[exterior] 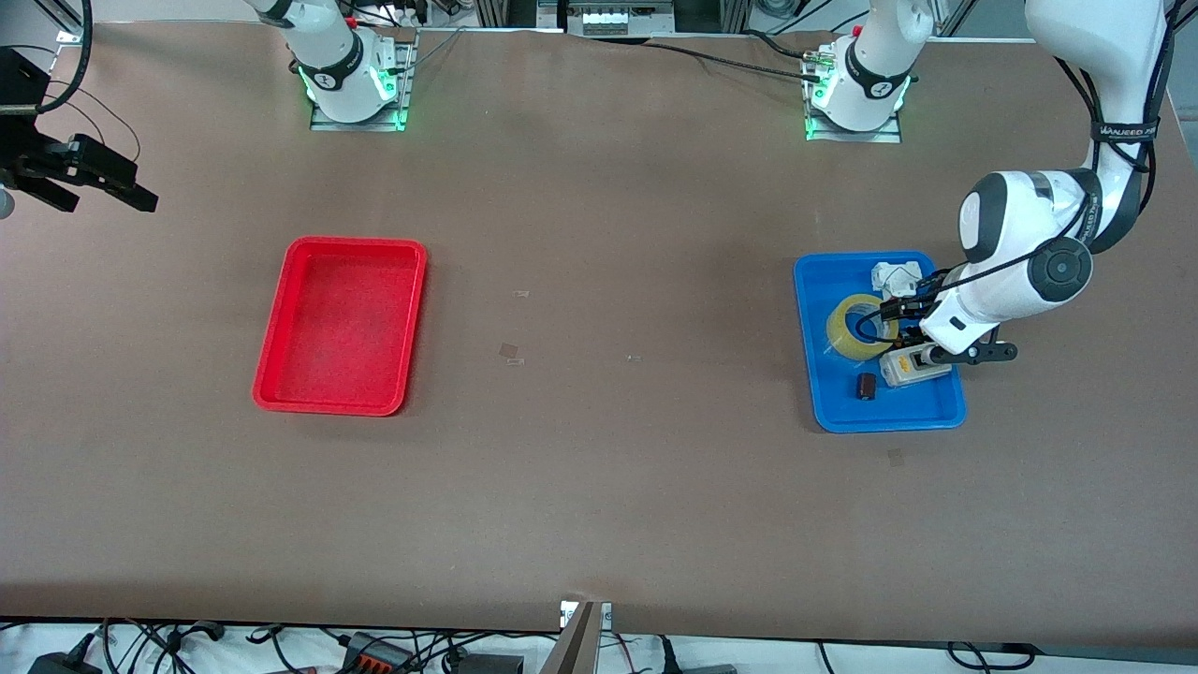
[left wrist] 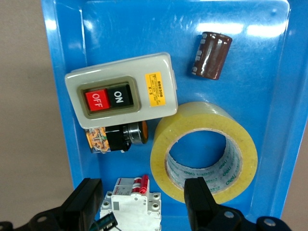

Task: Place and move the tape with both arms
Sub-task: 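Lower the left gripper onto the yellow tape roll and grasp it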

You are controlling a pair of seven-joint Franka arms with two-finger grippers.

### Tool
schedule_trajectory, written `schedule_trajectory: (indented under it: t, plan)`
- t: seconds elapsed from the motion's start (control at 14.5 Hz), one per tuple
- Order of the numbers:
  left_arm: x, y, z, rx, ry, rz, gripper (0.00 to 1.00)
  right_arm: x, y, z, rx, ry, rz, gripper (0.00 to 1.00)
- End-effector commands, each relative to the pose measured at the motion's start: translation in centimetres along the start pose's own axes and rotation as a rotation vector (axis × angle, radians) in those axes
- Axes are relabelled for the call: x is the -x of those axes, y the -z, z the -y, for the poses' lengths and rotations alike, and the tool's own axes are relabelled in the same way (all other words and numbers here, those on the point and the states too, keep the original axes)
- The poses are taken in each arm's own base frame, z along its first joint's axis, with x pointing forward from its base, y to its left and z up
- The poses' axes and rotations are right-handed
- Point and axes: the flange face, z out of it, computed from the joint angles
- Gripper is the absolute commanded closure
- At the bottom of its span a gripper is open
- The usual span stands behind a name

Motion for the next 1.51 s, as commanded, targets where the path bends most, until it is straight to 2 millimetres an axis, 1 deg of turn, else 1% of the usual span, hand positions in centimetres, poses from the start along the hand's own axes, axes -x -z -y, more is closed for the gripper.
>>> schedule_trajectory:
  t: [0.0,0.07,0.34,0.62,0.76,0.83,0.96,1.1,1.24,1.45]
  plan:
    - [-0.4,-1.5,-0.7,0.010,0.001,-0.009,0.00,-0.1,0.3,0.0,-0.003,0.007,-0.004,0.02]
    - [-0.4,-2.3,-1.1,0.009,-0.006,-0.002,0.00,-0.1,0.2,0.0,-0.003,0.007,-0.003,0.02]
    - [-0.7,-4.0,-1.2,0.006,-0.006,0.015,0.00,-0.2,0.0,0.0,-0.003,0.007,-0.003,0.02]
    - [-0.7,-5.2,-1.2,0.002,-0.006,0.034,0.00,-0.1,0.0,0.1,-0.003,0.009,-0.001,0.02]
    - [-0.8,-5.3,-1.3,0.002,-0.009,0.028,0.00,-0.1,0.0,0.1,-0.003,0.009,-0.001,0.02]
    - [-0.8,-5.7,-1.4,0.001,-0.009,0.034,0.00,-0.1,0.0,0.1,-0.003,0.009,-0.001,0.02]
    - [-0.7,-6.0,-1.7,0.001,-0.015,0.039,0.00,-0.3,-0.5,0.1,-0.003,0.007,0.013,0.02]
    - [-0.9,-6.5,-1.8,0.001,-0.017,0.045,0.01,-0.3,-0.5,0.1,-0.003,0.001,0.013,0.02]
    - [-1.0,-6.9,-1.8,0.001,-0.016,0.047,0.10,-0.3,-0.5,0.1,-0.002,-0.009,0.013,0.02]
    - [-1.1,-6.8,-1.8,0.001,-0.016,0.045,0.33,-0.4,-0.7,0.1,-0.002,-0.009,0.016,0.02]
